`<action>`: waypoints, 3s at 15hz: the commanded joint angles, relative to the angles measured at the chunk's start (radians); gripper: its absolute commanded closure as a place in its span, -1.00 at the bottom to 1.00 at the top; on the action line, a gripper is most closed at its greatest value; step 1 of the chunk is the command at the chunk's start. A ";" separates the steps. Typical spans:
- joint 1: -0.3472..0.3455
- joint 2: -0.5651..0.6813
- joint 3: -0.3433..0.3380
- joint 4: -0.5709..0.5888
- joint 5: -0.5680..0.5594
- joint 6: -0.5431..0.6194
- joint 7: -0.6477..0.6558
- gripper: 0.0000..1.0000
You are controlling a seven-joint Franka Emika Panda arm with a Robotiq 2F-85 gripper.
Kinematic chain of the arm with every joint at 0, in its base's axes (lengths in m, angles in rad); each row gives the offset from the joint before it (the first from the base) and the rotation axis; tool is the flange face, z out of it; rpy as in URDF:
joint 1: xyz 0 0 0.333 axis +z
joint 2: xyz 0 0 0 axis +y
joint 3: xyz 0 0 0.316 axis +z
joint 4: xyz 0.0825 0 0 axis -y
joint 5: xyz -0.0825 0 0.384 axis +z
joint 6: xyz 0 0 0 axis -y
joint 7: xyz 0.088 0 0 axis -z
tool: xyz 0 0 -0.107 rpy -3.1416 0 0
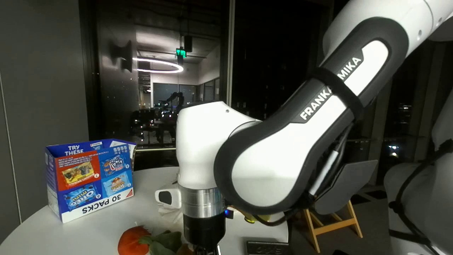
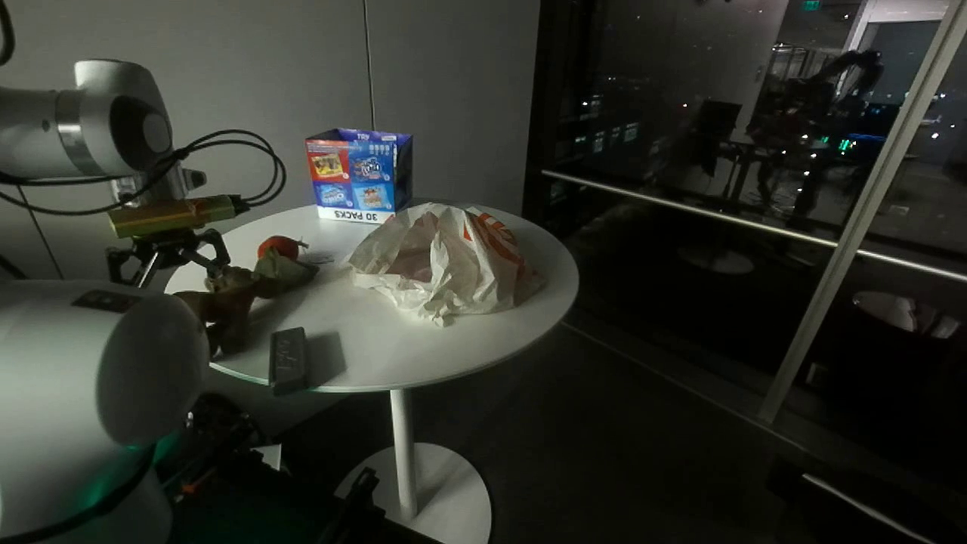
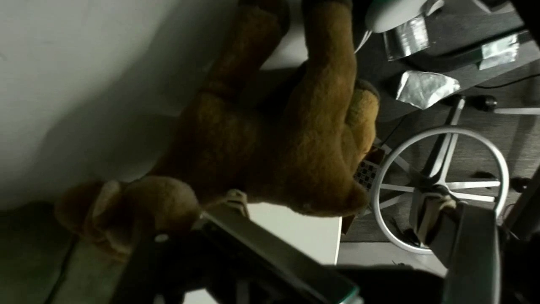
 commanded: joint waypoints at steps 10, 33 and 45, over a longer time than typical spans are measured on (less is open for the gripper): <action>-0.072 0.066 0.058 -0.015 -0.587 -0.012 0.238 -0.49; -0.077 0.058 0.022 -0.016 -0.727 -0.046 0.235 0.82; -0.114 -0.168 0.027 -0.071 -0.805 -0.104 0.474 0.84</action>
